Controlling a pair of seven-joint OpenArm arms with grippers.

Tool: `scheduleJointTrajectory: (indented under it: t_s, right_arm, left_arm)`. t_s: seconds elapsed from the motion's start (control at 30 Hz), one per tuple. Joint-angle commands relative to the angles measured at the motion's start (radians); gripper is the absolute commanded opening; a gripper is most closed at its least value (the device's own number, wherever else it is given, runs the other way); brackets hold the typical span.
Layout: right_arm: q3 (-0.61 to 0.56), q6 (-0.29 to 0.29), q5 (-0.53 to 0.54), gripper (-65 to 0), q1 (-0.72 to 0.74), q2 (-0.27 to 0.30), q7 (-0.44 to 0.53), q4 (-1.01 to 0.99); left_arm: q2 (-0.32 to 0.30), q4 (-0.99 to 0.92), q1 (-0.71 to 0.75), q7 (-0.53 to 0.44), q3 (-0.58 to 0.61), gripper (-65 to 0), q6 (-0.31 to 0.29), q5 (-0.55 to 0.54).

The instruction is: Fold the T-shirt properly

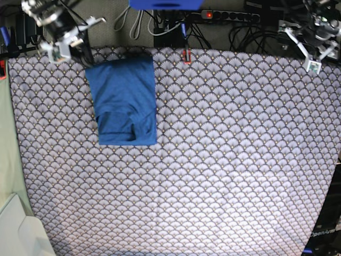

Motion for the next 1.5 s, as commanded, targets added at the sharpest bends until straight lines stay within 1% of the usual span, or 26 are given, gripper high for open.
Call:
scheduleJointTrajectory:
  t_s: [0.0, 0.1, 0.13, 0.23, 0.3, 0.43, 0.5, 0.57, 0.7, 0.77, 0.83, 0.93, 0.97, 1.07, 1.13, 1.17, 1.2, 1.23, 1.27, 1.33, 1.4, 1.47]
  right_arm:
    - [0.042, 0.002, 0.044, -64.8, -0.021, -0.005, 0.041, 0.007]
    - [0.156, 0.002, 0.064, -64.8, -0.058, -0.06, 0.037, -0.013]
    - [0.176, 0.002, 0.064, -64.8, -0.07, -0.068, 0.039, -0.03]
    - [0.214, 0.002, 0.064, -64.8, -0.084, -0.069, 0.039, -0.133]
    - [0.234, 0.002, 0.064, -64.8, -0.078, -0.065, 0.048, -0.228]
    - [0.243, 0.002, 0.064, -64.8, 0.008, 0.012, 0.053, -0.497]
    - [0.243, 0.002, 0.064, -64.8, 0.062, 0.044, 0.08, -0.633]
    - [0.243, 0.002, 0.064, -64.8, 0.096, 0.061, 0.134, -0.75]
    - [0.235, 0.002, 0.063, -64.8, 0.145, 0.078, 0.257, -0.935]
    - [0.234, 0.002, 0.063, -64.8, 0.169, 0.081, 0.301, -1.035]
    - [0.234, 0.002, 0.061, -64.8, 0.205, 0.083, 0.334, -1.13]
    - [0.219, 0.002, 0.054, -64.8, 0.266, 0.11, 0.389, -1.296]
    - [0.212, 0.002, 0.04, -64.8, 0.289, 0.113, 0.41, -1.356]
    - [0.214, 0.002, -0.035, -64.8, 0.35, 0.139, 0.493, -1.528]
    - [0.212, 0.002, -0.094, -64.8, 0.378, 0.139, 0.579, -1.621]
    - [0.212, 0.002, -0.127, -64.8, 0.389, 0.139, 0.624, -1.66]
    - [0.212, 0.002, -0.167, -64.8, 0.4, 0.139, 0.66, -1.693]
    - [0.212, -0.019, -0.204, -64.8, 0.409, 0.135, 0.683, -1.721]
    - [0.212, -0.063, -0.244, -64.8, 0.418, 0.133, 0.703, -1.747]
    - [0.214, -0.17, -0.321, -64.8, 0.438, 0.13, 0.723, -1.792]
    - [0.212, -0.33, -0.399, -64.8, 0.456, 0.107, 0.729, -1.816]
    - [0.212, -0.49, -0.49, -64.8, 0.461, 0.092, 0.722, -1.816]
  left_arm:
    - [0.0, -0.001, 0.013, -0.013, -0.005, 0.0, 0.002, 0.004]
    - [0.014, -0.063, 0.022, -0.037, -0.003, 0.0, 0.002, 0.004]
    - [0.015, -0.087, 0.022, -0.047, -0.003, 0.0, 0.002, 0.004]
    - [0.015, -0.172, 0.042, -0.074, 0.025, 0.0, 0.002, 0.004]
    - [0.01, -0.245, 0.057, -0.111, 0.058, 0.0, 0.002, 0.004]
    - [0.007, -0.442, 0.057, -0.214, 0.087, 0.0, 0.002, 0.005]
    - [-0.002, -0.557, 0.056, -0.271, 0.132, 0.0, 0.002, 0.005]
    - [-0.042, -0.664, 0.053, -0.358, 0.19, 0.0, 0.002, 0.005]
    - [-0.115, -0.943, -0.03, -0.505, 0.381, 0.0, 0.006, 0.004]
    - [-0.138, -1.082, -0.093, -0.576, 0.457, 0.0, 0.074, 0.004]
    - [-0.146, -1.197, -0.145, -0.631, 0.508, 0.0, 0.12, 0.004]
    - [-0.146, -1.333, -0.231, -0.691, 0.566, 0.0, 0.172, 0.004]
    - [-0.145, -1.368, -0.254, -0.702, 0.582, -6.9, 0.187, 0.004]
    - [-0.14, -1.416, -0.3, -0.705, 0.615, -41.0, 0.233, 0.004]
    - [-0.138, -1.419, -0.308, -0.71, 0.626, -60.0, 0.292, 0.002]
    - [-0.135, -1.416, -0.309, -0.716, 0.626, -65.0, 0.319, 0.004]
    - [-0.128, -1.419, -0.309, -0.726, 0.626, -65.0, 0.342, 0.004]
    - [-0.126, -1.425, -0.314, -0.733, 0.628, -64.1, 0.348, 0.004]
    - [-0.123, -1.428, -0.315, -0.734, 0.629, -63.5, 0.356, 0.004]
    - [-0.12, -1.437, -0.315, -0.734, 0.629, -65.0, 0.367, 0.004]
    - [-0.117, -1.491, -0.32, -0.736, 0.621, -64.8, 0.378, -0.001]
    - [-0.091, -1.536, -0.331, -0.739, 0.62, -64.8, 0.456, -0.004]
